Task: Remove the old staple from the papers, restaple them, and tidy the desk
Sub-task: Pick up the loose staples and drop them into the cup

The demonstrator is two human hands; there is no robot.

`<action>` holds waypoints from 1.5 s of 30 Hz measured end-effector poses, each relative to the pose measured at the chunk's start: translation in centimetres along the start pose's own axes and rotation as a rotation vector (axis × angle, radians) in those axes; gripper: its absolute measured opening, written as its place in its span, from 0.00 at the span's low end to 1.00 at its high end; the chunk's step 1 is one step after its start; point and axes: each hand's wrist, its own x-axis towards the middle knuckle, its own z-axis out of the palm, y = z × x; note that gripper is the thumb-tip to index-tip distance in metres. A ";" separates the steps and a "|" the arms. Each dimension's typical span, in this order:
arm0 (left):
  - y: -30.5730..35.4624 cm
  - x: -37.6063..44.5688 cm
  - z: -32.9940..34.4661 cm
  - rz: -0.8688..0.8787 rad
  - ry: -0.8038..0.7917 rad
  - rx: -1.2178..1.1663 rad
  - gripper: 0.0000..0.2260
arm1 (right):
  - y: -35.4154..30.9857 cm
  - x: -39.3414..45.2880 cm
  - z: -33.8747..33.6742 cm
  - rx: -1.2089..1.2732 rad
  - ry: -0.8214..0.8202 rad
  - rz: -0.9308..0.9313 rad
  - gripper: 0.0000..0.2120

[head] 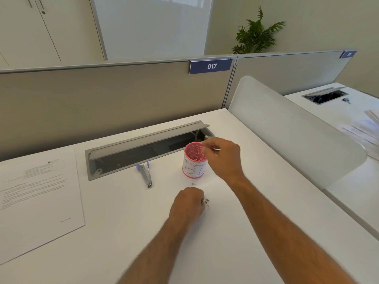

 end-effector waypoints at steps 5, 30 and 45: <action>-1.1 -0.1 -1.2 -0.039 0.088 -0.124 0.08 | 2.5 -4.4 -1.0 0.118 -0.050 0.232 0.06; 2.2 8.6 -9.4 -0.043 0.013 0.147 0.14 | 4.0 -11.1 3.1 -0.680 -0.789 -0.320 0.18; 1.8 8.6 -9.5 -0.024 -0.001 0.165 0.15 | 4.8 -9.6 3.2 -0.686 -0.802 -0.400 0.09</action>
